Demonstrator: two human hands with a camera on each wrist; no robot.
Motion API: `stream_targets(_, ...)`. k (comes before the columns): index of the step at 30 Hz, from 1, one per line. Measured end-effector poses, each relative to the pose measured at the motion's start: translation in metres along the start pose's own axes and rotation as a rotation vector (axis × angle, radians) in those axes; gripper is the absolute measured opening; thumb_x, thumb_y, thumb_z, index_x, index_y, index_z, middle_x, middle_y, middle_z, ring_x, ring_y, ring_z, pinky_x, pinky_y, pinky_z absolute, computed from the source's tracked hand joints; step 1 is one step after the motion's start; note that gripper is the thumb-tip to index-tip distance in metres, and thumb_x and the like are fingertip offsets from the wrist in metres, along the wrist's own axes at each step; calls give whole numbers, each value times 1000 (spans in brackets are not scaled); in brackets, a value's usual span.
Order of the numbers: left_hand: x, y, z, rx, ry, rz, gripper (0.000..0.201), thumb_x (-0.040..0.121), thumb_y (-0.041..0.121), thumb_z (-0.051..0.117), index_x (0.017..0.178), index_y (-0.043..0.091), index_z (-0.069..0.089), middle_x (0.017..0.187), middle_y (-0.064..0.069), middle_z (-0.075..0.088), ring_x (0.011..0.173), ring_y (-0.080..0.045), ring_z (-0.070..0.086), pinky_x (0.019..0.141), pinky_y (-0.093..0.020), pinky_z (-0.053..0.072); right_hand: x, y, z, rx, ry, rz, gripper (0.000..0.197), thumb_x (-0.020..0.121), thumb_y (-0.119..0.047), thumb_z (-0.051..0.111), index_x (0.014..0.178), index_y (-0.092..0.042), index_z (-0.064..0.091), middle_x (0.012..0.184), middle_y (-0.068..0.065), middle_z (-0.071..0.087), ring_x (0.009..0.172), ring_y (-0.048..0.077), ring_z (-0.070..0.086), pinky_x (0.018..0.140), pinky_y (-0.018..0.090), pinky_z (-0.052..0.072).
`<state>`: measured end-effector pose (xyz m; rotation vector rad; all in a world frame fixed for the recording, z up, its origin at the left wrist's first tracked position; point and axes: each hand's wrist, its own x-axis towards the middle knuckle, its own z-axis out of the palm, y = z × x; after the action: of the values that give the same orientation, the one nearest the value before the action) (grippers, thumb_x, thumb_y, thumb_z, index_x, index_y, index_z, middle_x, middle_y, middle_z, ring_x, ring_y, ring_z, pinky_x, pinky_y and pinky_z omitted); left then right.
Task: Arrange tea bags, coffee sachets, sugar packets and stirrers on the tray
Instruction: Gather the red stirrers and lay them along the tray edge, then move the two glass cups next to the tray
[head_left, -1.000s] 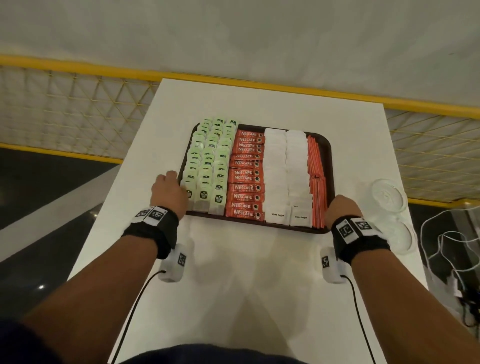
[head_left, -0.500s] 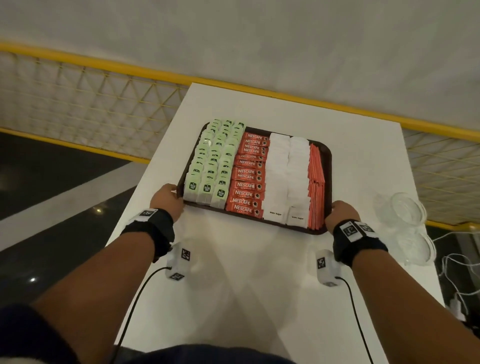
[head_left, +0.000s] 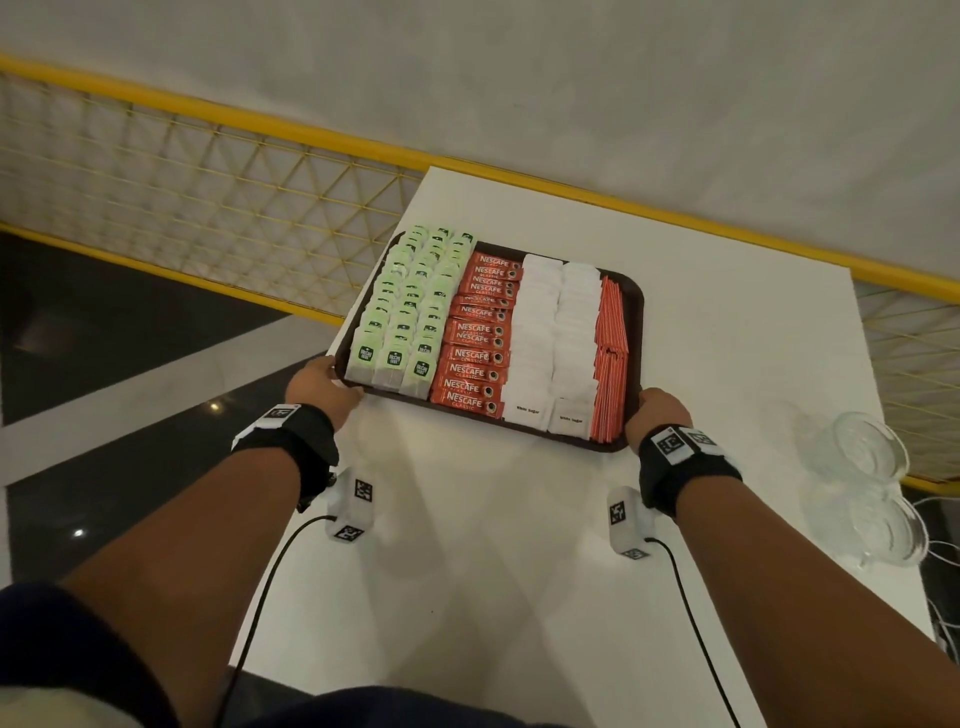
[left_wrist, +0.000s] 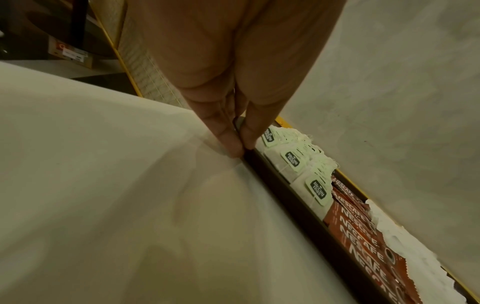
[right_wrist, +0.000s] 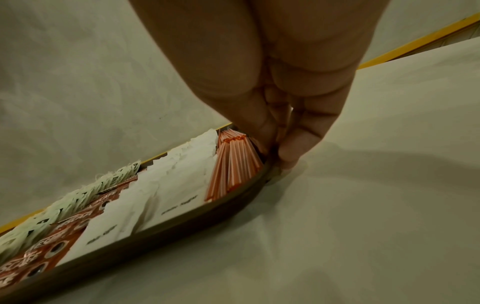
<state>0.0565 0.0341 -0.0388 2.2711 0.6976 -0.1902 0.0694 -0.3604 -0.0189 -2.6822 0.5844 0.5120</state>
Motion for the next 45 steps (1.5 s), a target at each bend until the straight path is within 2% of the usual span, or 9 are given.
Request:
stream_targets(12, 16, 5, -5, 83, -30, 18, 50, 84, 18, 73, 130, 8, 55, 121, -13, 65, 109, -34, 61, 91, -36, 48, 1, -4, 3, -4, 54, -39, 24, 95, -6, 52, 117, 3, 56, 120, 20, 61, 109, 33, 58, 90, 33, 44)
stream_targets(15, 14, 14, -9, 116, 28, 24, 56, 83, 24, 71, 133, 7, 51, 129, -18, 55, 109, -38, 59, 92, -41, 51, -4, -1, -4, 23, 68, -64, 27, 96, -11, 52, 119, 2, 56, 123, 20, 60, 112, 33, 57, 90, 32, 42)
stream_targets(20, 1, 72, 3, 152, 36, 271, 44, 88, 22, 65, 128, 6, 54, 131, -21, 50, 110, -36, 56, 90, -39, 46, -18, 12, -38, 189, 160, -90, 47, 96, -23, 57, 140, -9, 46, 138, 14, 53, 127, 28, 49, 105, 31, 35)
stream_targets(26, -53, 186, 50, 70, -85, 615, 43, 92, 23, 63, 132, 11, 51, 132, -14, 48, 110, -27, 54, 92, -30, 40, -43, 65, -113, 336, 359, -192, 35, 92, -20, 64, 126, -17, 59, 118, 5, 61, 94, 18, 57, 85, 24, 40)
stream_targets(31, -116, 256, 111, 24, -303, 837, 36, 94, 23, 61, 128, 16, 52, 115, -3, 54, 86, -15, 54, 71, -20, 40, -65, 148, -159, 294, 401, -108, 30, 92, -11, 62, 121, -16, 61, 112, 5, 63, 96, 21, 59, 86, 31, 46)
stream_targets(34, -152, 277, 158, -5, -472, 877, 37, 91, 24, 66, 126, 18, 52, 112, -1, 53, 79, -11, 55, 76, -23, 44, -78, 203, -161, 235, 350, 5, 34, 91, -23, 65, 124, -16, 59, 112, 4, 64, 97, 20, 59, 83, 29, 44)
stream_targets(38, -184, 291, 214, 62, -596, 968, 53, 82, 23, 77, 128, 20, 52, 116, 0, 52, 86, -11, 57, 75, -16, 41, -94, 253, -130, 224, 245, 156, 70, 78, -59, 69, 131, -16, 52, 121, 5, 60, 105, 19, 57, 84, 30, 45)
stream_targets(41, -202, 305, 246, 131, -633, 985, 68, 76, 25, 83, 135, 21, 48, 122, 2, 48, 99, -10, 53, 87, -22, 41, -99, 263, -103, 238, 153, 212, 96, 70, -66, 72, 142, -12, 38, 138, 9, 46, 125, 24, 48, 103, 37, 42)
stream_targets(45, -215, 328, 281, 307, -647, 1056, 93, 73, 30, 85, 149, 19, 32, 147, -2, 36, 130, -18, 42, 107, -30, 36, -88, 261, -87, 288, 113, 224, 103, 68, -66, 74, 144, -11, 31, 138, 8, 39, 125, 24, 47, 103, 36, 42)
